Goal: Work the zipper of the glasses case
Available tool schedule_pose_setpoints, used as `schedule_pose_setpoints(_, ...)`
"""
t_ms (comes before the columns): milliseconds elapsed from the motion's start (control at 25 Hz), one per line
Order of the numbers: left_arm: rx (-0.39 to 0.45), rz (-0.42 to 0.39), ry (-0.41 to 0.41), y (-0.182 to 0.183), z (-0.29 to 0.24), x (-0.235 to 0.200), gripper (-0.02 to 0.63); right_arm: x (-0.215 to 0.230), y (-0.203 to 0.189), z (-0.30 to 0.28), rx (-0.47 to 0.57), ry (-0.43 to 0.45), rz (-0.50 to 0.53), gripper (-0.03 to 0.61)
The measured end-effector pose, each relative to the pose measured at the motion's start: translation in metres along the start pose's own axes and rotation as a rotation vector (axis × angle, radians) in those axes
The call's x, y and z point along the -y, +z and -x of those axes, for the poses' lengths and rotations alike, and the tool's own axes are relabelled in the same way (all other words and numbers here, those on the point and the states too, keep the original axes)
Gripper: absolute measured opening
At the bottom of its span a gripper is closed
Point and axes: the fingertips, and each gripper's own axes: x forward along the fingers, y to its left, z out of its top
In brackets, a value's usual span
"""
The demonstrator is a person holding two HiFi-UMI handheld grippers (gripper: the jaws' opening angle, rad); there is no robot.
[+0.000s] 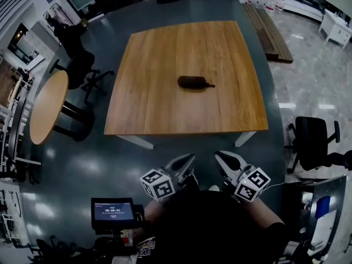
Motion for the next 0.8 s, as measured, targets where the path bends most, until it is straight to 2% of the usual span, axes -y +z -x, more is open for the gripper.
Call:
schedule_pose_setpoints(360, -0.011, 0.065, -0.065, 0.057, -0.037, -0.072, 0.002, 0.045, 0.023, -0.066, 0.022, -0.108, 0.03, 0.026)
schedule_pose_setpoints(640, 0.012, 0.125, -0.072, 0.1, -0.032, -0.133, 0.002, 0.07, 0.024, -0.135, -0.026, -0.16, 0.063, 0.067)
schedule_pose_setpoints(800, 0.048, 0.143, -0.059, 0.115, -0.021, -0.155, 0.002, 0.093, 0.017, -0.161, -0.09, -0.184, 0.094, 0.083)
